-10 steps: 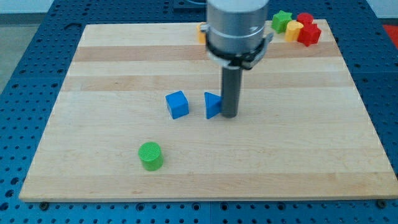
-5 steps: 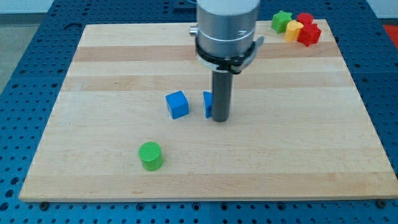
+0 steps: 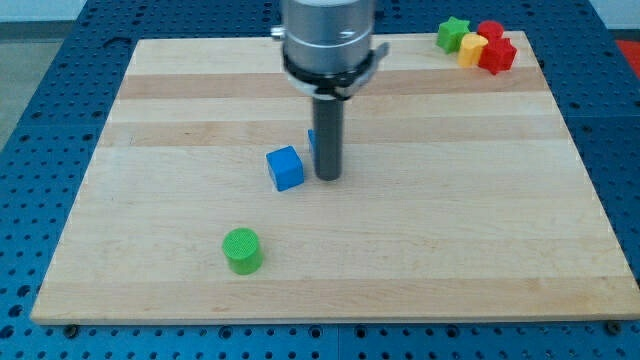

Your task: Move blue triangle closer to group of blocks

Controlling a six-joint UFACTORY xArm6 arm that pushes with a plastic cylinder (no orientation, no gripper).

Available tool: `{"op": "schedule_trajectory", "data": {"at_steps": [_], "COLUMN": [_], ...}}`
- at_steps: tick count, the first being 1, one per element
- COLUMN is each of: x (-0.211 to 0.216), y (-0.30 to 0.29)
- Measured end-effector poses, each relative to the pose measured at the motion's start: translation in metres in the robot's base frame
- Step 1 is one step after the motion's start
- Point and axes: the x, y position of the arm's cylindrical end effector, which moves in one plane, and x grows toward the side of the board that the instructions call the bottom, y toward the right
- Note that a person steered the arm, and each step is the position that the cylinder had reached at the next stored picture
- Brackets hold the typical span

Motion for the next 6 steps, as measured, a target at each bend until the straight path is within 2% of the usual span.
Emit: {"op": "schedule_trajectory", "data": {"at_steps": [1, 2, 4, 6], "x": [-0.003, -0.041, -0.098, -0.087], "y": [-0.032, -0.019, 0.052, -0.001]}}
